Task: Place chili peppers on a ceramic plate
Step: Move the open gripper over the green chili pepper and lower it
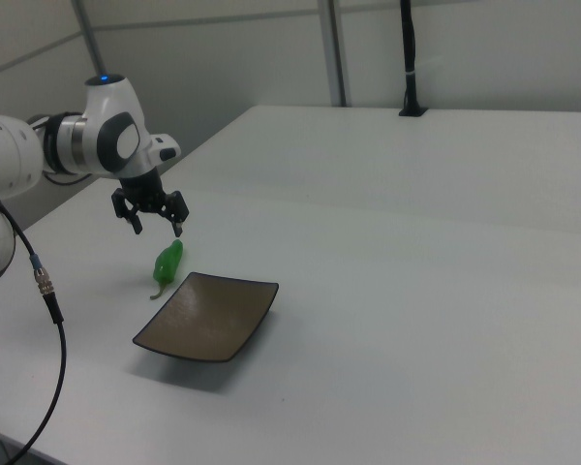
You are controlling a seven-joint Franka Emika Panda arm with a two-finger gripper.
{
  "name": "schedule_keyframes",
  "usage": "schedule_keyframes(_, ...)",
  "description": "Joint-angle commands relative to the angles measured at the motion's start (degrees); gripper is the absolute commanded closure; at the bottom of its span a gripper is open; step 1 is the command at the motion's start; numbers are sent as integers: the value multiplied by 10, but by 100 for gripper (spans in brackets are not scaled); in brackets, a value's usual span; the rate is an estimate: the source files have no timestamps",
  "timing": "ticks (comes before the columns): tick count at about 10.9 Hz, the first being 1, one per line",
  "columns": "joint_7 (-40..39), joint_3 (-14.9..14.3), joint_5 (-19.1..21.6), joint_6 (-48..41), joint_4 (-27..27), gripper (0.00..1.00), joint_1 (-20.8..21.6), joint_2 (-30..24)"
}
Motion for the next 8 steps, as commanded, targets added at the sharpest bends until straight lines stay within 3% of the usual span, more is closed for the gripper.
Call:
schedule_keyframes(1,3,-3,-20,46,-2,0,20,30)
schedule_keyframes(8,3,-2,-36,135,-17,0,30,82)
